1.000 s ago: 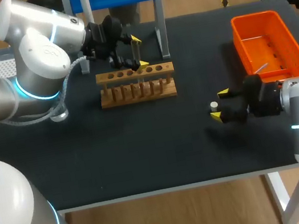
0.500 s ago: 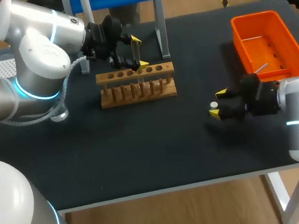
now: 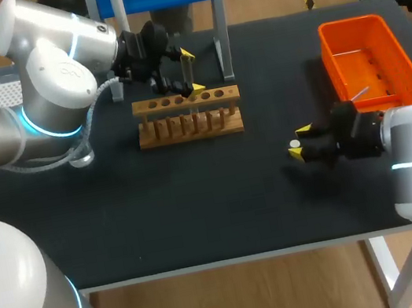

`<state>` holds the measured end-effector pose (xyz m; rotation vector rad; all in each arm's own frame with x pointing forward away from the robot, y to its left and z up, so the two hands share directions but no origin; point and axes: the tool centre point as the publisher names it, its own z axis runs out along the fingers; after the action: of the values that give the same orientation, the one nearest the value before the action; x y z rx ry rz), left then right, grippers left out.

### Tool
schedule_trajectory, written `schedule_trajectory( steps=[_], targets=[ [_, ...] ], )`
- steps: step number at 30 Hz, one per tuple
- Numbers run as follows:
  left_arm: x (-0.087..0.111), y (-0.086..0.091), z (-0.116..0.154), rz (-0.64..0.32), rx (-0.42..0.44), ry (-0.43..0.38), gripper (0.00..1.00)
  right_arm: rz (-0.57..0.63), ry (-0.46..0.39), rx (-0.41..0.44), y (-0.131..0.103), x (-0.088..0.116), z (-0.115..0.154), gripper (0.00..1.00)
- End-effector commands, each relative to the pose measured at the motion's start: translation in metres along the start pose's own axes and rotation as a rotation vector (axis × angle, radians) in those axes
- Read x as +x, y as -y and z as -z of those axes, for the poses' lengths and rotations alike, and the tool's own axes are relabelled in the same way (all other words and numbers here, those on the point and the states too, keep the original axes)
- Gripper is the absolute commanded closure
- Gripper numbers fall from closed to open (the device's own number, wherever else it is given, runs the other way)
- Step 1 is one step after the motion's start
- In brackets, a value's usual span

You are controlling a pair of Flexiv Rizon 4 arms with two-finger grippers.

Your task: Invert the test tube, pick up the pipette, mount the tip to pipette, aspirate from beaker and dispense into the tube, eject the tip, return the pipette, and cap with the stopper.

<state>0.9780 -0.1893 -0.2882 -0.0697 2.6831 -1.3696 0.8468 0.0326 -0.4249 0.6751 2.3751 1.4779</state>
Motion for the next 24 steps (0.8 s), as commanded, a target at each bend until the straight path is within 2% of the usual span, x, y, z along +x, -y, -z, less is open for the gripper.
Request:
schedule_trajectory(
  steps=[1,17,24],
  targets=[
    [-0.0004,-0.0011,0.0000,-0.001,0.004,-0.001,0.00,0.000,0.005,0.000,0.0007,0.0006,-0.0016,0.44],
    [-0.0004,-0.0011,0.0000,-0.001,0.004,-0.001,0.00,-0.002,0.000,0.006,0.0017,0.0002,-0.0027,0.52],
    [-0.0004,-0.0011,0.0000,-0.001,0.004,-0.001,0.00,0.000,-0.002,0.012,0.0026,0.0004,-0.0032,0.52]
  ],
)
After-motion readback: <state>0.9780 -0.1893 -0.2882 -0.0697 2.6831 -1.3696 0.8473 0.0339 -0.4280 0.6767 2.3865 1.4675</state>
